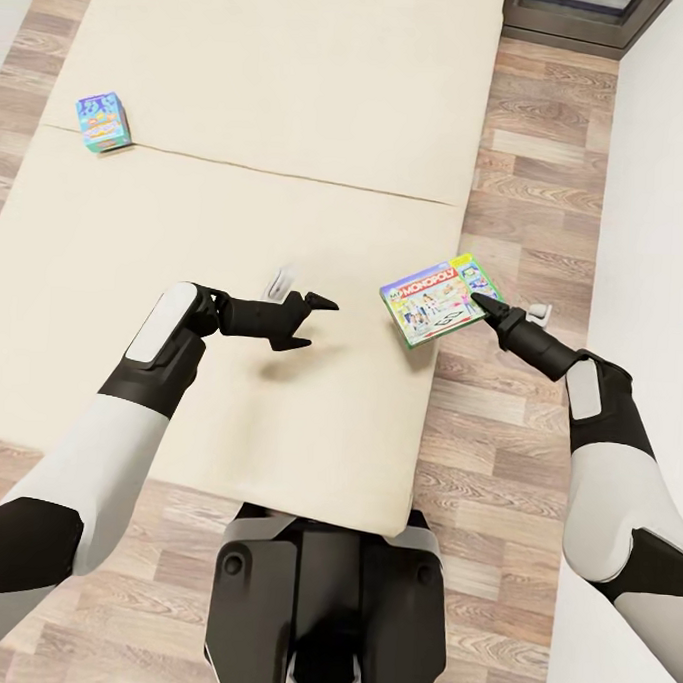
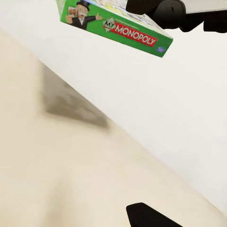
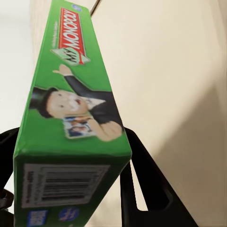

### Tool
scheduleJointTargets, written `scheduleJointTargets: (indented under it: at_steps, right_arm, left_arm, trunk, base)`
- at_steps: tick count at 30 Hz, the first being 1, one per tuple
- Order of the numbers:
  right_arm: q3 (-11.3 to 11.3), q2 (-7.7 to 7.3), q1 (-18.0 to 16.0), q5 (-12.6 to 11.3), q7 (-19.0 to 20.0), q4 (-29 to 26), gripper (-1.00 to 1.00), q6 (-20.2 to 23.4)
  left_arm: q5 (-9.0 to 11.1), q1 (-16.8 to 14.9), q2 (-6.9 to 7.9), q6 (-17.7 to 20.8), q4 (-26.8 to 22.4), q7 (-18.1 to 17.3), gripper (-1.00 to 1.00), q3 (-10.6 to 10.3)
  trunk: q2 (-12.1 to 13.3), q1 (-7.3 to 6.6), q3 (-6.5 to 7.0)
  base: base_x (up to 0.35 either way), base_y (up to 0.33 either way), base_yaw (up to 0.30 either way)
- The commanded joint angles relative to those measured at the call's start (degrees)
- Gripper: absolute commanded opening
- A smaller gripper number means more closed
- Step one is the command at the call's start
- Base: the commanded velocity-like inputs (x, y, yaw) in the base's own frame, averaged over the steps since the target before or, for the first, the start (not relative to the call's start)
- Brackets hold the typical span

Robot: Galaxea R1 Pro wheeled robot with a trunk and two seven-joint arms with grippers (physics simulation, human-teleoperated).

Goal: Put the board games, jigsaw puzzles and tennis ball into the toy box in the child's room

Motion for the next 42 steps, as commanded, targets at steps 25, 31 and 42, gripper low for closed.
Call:
scheduleJointTargets:
  at_steps: [25,31,42]
  right_arm:
    - [-0.08,0.09,0.38,-0.05,0.1,0.04,-1.0,0.31]
    - [-0.06,0.09,0.74,-0.02,0.1,0.06,-1.0,0.31]
    - [-0.03,0.09,1.03,0.0,0.1,0.0,-1.0,0.33]
  left_arm:
    - [0.6,-0.03,0.1,-0.07,0.14,0.56,1.0,-0.09]
    - [0.6,-0.03,0.11,-0.08,0.15,0.56,1.0,-0.09]
    - [0.6,-0.03,0.13,-0.03,0.16,0.56,1.0,-0.09]
  trunk:
    - [2.34,-1.29,1.03]
    - [2.34,-1.29,1.03]
    - [2.34,-1.29,1.21]
  base:
    - [0.0,0.0,0.0]
    - [0.0,0.0,0.0]
    - [0.0,0.0,-0.023]
